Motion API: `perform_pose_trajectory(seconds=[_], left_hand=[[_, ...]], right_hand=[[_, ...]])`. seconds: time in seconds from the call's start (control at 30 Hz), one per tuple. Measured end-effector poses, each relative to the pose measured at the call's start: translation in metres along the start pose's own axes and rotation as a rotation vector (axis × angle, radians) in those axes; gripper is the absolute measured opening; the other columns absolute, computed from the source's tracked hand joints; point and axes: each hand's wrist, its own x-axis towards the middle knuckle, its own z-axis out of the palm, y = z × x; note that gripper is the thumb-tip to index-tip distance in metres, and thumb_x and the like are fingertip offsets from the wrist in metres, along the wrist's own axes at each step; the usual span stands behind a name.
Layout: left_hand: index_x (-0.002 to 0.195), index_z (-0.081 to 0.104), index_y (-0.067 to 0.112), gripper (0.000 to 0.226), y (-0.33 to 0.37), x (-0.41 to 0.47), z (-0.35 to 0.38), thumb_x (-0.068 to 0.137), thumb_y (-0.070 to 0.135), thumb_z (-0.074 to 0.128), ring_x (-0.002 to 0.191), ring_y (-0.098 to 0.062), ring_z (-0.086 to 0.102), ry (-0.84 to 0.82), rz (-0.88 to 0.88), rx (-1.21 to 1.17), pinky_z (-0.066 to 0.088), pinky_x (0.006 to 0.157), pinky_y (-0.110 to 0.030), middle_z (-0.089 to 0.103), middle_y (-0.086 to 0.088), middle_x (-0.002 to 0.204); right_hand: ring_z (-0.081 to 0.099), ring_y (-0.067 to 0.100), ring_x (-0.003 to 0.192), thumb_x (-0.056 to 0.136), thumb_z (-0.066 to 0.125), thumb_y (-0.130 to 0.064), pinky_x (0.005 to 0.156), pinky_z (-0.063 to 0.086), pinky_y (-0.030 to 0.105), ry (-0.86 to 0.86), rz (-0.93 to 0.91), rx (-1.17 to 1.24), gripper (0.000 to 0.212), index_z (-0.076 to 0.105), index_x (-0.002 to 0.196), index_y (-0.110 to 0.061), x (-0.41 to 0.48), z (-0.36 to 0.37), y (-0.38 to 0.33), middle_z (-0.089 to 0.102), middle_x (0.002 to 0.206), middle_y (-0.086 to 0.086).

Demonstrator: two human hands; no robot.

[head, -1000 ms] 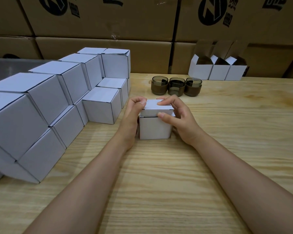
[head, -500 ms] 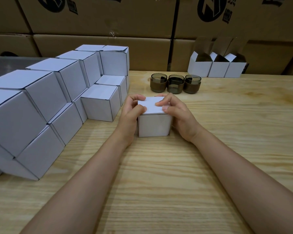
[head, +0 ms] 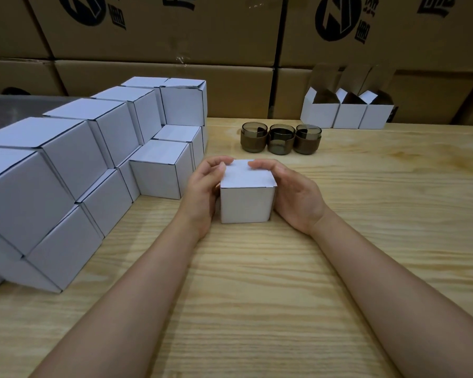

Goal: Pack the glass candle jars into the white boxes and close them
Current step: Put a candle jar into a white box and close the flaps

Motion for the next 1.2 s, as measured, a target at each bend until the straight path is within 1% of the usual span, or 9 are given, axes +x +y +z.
perform_pose_trajectory(seconds=[0.13, 0.2, 0.3, 0.43, 0.57, 0.7, 0.97, 1.1, 1.2], left_hand=[[0.092, 0.064, 0.020, 0.028, -0.004, 0.004, -0.003, 0.100, 0.024, 0.037, 0.078, -0.012, 0.062, 0.051, 0.012, -0.059, 0.048, 0.064, -0.024, 0.067, 0.002, 0.087], [0.093, 0.065, 0.020, 0.029, -0.004, 0.005, -0.005, 0.100, 0.022, 0.037, 0.079, -0.011, 0.064, 0.076, 0.016, -0.069, 0.051, 0.068, -0.025, 0.069, 0.006, 0.086], [0.095, 0.066, 0.020, 0.029, -0.005, 0.006, -0.004, 0.100, 0.020, 0.037, 0.087, -0.014, 0.061, 0.096, 0.033, -0.069, 0.048, 0.076, -0.031, 0.067, 0.004, 0.093], [0.099, 0.066, 0.023, 0.030, -0.005, 0.009, -0.004, 0.101, 0.024, 0.036, 0.096, -0.020, 0.060, 0.118, 0.030, -0.080, 0.048, 0.083, -0.036, 0.064, -0.005, 0.107], [0.115, 0.059, 0.022, 0.034, -0.006, 0.011, -0.003, 0.102, 0.037, 0.031, 0.098, -0.021, 0.064, 0.163, -0.023, -0.166, 0.049, 0.086, -0.036, 0.070, -0.003, 0.100], [0.125, 0.049, 0.021, 0.036, -0.007, 0.014, 0.000, 0.103, 0.038, 0.026, 0.110, -0.019, 0.057, 0.218, -0.001, -0.169, 0.042, 0.099, -0.034, 0.060, -0.005, 0.116], [0.117, 0.047, 0.026, 0.025, -0.016, 0.018, 0.000, 0.104, 0.031, 0.027, 0.107, -0.019, 0.058, 0.228, 0.041, -0.031, 0.048, 0.091, -0.028, 0.059, -0.005, 0.112], [0.113, 0.049, 0.026, 0.021, -0.018, 0.021, 0.000, 0.104, 0.027, 0.031, 0.104, -0.020, 0.060, 0.236, 0.034, -0.006, 0.049, 0.090, -0.029, 0.062, -0.006, 0.107], [0.117, 0.048, 0.022, 0.021, -0.018, 0.021, 0.001, 0.104, 0.025, 0.032, 0.099, -0.018, 0.061, 0.234, 0.028, 0.005, 0.049, 0.086, -0.026, 0.063, -0.010, 0.108]], right_hand=[[0.051, 0.019, 0.116, 0.080, 0.055, -0.022, 0.096, 0.045, 0.030, -0.066, -0.012, -0.198, 0.041, 0.057, 0.120, -0.028, -0.005, 0.000, -0.003, 0.050, 0.131, 0.005], [0.051, 0.013, 0.119, 0.081, 0.061, -0.027, 0.094, 0.046, 0.024, -0.028, -0.060, -0.428, 0.038, 0.057, 0.117, -0.036, -0.008, 0.001, -0.005, 0.051, 0.134, -0.004], [0.050, 0.011, 0.117, 0.084, 0.069, -0.021, 0.083, 0.048, 0.016, 0.054, -0.114, -0.574, 0.037, 0.059, 0.112, -0.043, -0.010, -0.001, -0.010, 0.050, 0.131, -0.008], [0.054, 0.007, 0.109, 0.082, 0.071, -0.011, 0.085, 0.050, 0.022, 0.057, -0.124, -0.626, 0.043, 0.061, 0.108, -0.043, -0.009, -0.001, -0.011, 0.055, 0.129, -0.011], [0.060, 0.005, 0.100, 0.076, 0.076, -0.008, 0.079, 0.053, 0.021, 0.082, -0.127, -0.626, 0.039, 0.065, 0.100, -0.037, -0.004, -0.001, -0.020, 0.063, 0.115, -0.016], [0.064, 0.010, 0.097, 0.076, 0.076, -0.012, 0.085, 0.055, 0.029, 0.203, -0.209, -0.606, 0.034, 0.064, 0.102, -0.031, 0.019, -0.002, -0.052, 0.066, 0.112, -0.004], [0.061, 0.017, 0.108, 0.081, 0.075, -0.022, 0.073, 0.059, 0.029, 0.261, -0.221, -0.525, 0.049, 0.050, 0.122, -0.015, 0.114, 0.046, -0.079, 0.061, 0.120, 0.006], [0.059, 0.017, 0.110, 0.079, 0.076, -0.024, 0.074, 0.058, 0.029, 0.210, -0.165, -0.529, 0.056, 0.048, 0.126, -0.012, 0.143, 0.065, -0.070, 0.060, 0.121, 0.008], [0.060, 0.019, 0.111, 0.079, 0.077, -0.022, 0.080, 0.058, 0.036, 0.188, -0.120, -0.518, 0.054, 0.049, 0.125, -0.013, 0.153, 0.071, -0.057, 0.061, 0.122, 0.010]])
